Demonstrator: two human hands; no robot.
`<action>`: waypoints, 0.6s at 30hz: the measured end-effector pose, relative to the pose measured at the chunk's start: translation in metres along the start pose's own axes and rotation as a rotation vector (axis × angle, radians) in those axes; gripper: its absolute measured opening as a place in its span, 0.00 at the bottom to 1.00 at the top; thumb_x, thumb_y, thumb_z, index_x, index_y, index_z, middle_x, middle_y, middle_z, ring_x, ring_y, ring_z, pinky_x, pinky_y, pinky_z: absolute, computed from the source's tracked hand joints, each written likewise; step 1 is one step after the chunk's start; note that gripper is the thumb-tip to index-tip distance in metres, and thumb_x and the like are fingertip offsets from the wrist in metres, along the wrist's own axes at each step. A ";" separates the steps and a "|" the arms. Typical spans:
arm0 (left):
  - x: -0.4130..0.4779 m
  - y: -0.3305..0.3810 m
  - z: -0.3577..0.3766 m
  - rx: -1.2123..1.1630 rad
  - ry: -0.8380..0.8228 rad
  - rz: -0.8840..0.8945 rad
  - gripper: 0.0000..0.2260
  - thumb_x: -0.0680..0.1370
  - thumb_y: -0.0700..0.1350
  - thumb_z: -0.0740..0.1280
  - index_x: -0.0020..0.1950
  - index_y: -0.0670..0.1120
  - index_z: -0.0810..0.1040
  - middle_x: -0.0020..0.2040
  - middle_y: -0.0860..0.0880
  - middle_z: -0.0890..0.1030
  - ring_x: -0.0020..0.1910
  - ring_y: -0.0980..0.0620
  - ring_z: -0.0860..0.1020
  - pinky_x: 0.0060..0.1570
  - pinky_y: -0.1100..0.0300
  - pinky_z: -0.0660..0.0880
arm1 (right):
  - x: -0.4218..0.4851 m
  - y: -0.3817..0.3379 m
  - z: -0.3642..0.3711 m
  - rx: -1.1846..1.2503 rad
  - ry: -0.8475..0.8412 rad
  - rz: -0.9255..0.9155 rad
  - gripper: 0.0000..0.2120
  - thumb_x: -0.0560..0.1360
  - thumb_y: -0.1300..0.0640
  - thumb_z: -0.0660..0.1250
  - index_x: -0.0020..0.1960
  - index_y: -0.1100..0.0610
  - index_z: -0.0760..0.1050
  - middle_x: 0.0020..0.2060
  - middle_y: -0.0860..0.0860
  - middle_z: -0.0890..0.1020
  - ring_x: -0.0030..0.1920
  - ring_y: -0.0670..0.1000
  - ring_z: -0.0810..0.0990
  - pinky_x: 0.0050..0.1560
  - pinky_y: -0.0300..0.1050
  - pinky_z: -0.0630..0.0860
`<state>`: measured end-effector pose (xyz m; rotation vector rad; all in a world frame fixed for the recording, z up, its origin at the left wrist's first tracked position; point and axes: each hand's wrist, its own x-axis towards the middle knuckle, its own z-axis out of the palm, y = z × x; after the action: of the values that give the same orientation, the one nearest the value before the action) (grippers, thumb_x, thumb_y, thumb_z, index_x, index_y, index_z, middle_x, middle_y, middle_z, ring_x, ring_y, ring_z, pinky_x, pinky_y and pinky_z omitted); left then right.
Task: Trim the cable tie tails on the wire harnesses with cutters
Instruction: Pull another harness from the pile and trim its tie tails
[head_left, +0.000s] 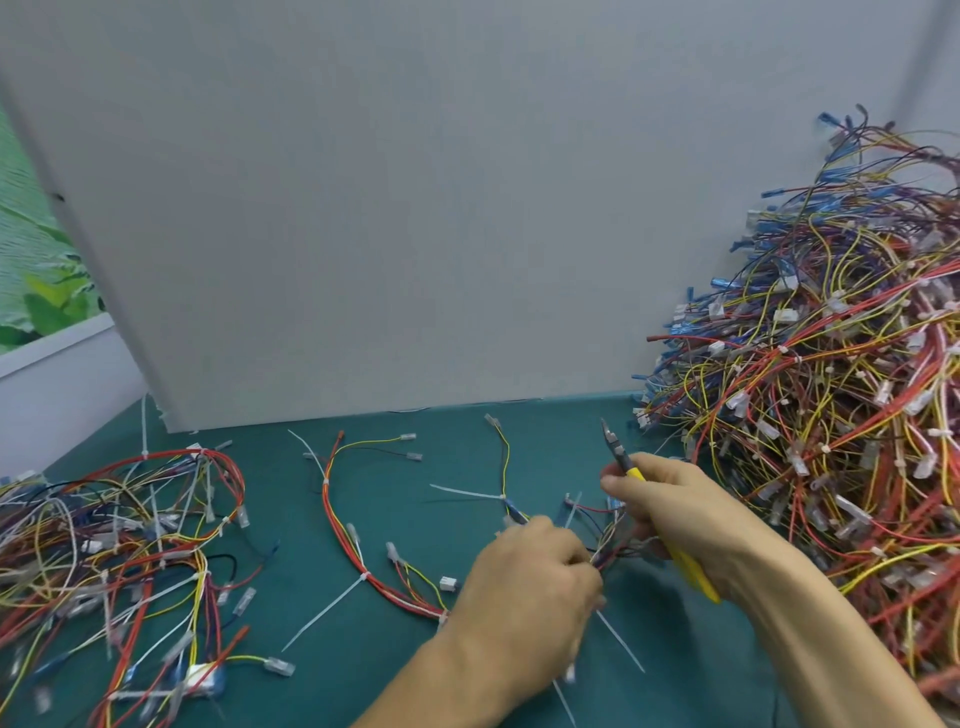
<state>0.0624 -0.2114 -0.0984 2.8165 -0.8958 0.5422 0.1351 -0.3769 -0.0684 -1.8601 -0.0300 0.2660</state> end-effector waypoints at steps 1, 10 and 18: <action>0.002 0.005 0.002 0.112 -0.067 0.017 0.03 0.65 0.48 0.73 0.36 0.51 0.82 0.36 0.57 0.79 0.36 0.53 0.77 0.35 0.64 0.74 | -0.002 -0.002 -0.001 -0.048 0.002 0.003 0.04 0.72 0.60 0.70 0.47 0.55 0.78 0.28 0.47 0.72 0.29 0.48 0.70 0.31 0.41 0.65; 0.011 0.027 0.026 0.327 -0.234 -0.172 0.08 0.58 0.49 0.73 0.35 0.50 0.81 0.32 0.52 0.79 0.33 0.53 0.77 0.31 0.64 0.71 | -0.011 -0.005 -0.001 -0.242 -0.080 -0.050 0.25 0.60 0.59 0.71 0.57 0.59 0.73 0.36 0.55 0.73 0.35 0.51 0.72 0.38 0.49 0.70; -0.003 0.001 0.021 0.209 -0.104 -0.082 0.07 0.65 0.49 0.70 0.43 0.55 0.80 0.35 0.55 0.76 0.36 0.53 0.77 0.30 0.66 0.72 | -0.010 -0.003 0.000 -0.234 -0.180 -0.193 0.13 0.68 0.66 0.70 0.48 0.52 0.81 0.37 0.54 0.80 0.37 0.50 0.77 0.49 0.58 0.78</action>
<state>0.0654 -0.2158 -0.1186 3.0792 -0.7787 0.5104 0.1252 -0.3772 -0.0635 -2.0428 -0.3760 0.3050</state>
